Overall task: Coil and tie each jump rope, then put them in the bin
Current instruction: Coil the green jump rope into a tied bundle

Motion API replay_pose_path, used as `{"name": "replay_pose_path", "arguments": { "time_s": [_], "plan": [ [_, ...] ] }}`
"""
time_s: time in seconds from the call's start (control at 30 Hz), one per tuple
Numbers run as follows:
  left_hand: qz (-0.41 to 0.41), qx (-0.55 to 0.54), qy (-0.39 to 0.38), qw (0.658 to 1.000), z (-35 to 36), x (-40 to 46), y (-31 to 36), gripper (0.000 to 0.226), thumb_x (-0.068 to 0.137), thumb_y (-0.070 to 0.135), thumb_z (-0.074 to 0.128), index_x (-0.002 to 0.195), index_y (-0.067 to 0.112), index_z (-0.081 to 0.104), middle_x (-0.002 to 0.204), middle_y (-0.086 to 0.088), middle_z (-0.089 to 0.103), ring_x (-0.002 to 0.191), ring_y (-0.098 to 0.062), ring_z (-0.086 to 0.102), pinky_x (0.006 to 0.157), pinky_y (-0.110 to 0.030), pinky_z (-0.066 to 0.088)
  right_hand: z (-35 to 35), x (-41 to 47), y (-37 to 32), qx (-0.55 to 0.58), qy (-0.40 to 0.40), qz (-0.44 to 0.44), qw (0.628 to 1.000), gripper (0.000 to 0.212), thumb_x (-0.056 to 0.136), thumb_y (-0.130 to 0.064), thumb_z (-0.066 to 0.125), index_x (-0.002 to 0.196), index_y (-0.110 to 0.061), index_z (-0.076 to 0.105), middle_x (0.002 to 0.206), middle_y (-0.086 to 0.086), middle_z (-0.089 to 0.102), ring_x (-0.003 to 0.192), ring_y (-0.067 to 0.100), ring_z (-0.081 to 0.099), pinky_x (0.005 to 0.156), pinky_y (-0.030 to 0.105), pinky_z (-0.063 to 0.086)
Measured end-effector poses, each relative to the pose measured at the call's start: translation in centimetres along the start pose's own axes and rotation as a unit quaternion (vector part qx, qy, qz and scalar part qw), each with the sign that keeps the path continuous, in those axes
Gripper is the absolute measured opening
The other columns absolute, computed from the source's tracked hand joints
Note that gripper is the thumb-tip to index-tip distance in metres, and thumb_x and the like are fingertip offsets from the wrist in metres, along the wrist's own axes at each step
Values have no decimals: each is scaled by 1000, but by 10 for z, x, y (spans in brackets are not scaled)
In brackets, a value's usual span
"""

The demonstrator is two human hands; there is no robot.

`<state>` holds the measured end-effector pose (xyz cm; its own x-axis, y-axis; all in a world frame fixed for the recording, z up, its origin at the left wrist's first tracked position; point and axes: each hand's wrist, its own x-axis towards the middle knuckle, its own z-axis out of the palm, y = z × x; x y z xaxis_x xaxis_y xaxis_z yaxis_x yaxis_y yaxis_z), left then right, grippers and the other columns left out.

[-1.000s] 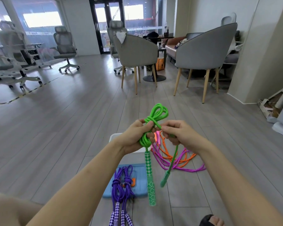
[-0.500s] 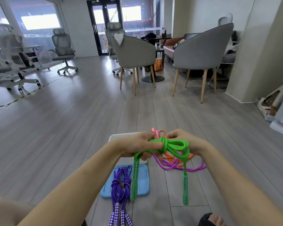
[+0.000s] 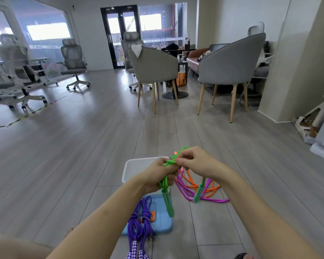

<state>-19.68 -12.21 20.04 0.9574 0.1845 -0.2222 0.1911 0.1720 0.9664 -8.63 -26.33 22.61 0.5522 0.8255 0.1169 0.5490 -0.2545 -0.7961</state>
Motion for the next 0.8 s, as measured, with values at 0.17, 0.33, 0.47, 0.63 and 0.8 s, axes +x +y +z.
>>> {"name": "replay_pose_path", "arguments": {
  "time_s": [0.17, 0.33, 0.47, 0.63, 0.8],
  "plan": [
    [43, -185, 4, 982, -5, -2, 24, 10, 102, -5, 46, 98, -1, 54, 72, -6, 52, 52, -7, 41, 50, -18, 33, -8, -7, 7, 172, 10, 64, 983, 16, 99, -17, 66, 87, -8, 66, 59, -1, 55, 45, 9, 31, 40, 20, 23],
    [35, -226, -64, 971, 8, -16, 41, 13, 97, -2, 51, 102, -9, 61, 87, -16, 65, 61, -13, 54, 57, -23, 49, -19, -11, 12, 255, 18, 42, 966, 15, 102, -18, 62, 90, -13, 69, 63, -3, 47, 49, 8, 29, 44, 21, 19],
    [25, -265, -79, 961, 19, -19, 43, 23, 94, 0, 56, 114, -11, 60, 92, -21, 66, 69, -20, 64, 66, -27, 60, -20, -13, 10, 254, 7, 25, 967, 12, 102, -19, 62, 97, -16, 72, 61, -9, 47, 48, 7, 27, 43, 21, 19],
    [62, -249, -62, 965, 28, -19, 46, 33, 97, 5, 58, 127, -8, 59, 94, -21, 63, 82, -27, 65, 79, -43, 62, -21, -10, 1, 264, 59, 10, 963, 18, 106, -18, 56, 100, -17, 73, 63, -8, 47, 48, 7, 28, 44, 21, 20],
    [147, -119, 3, 982, 30, -13, 47, 39, 93, 21, 65, 126, 1, 68, 107, -18, 65, 90, -20, 64, 78, -30, 56, -26, -9, -5, 276, 86, 4, 957, 28, 105, -22, 57, 82, -22, 74, 60, -8, 48, 45, 8, 30, 41, 21, 24]
  ]
}}
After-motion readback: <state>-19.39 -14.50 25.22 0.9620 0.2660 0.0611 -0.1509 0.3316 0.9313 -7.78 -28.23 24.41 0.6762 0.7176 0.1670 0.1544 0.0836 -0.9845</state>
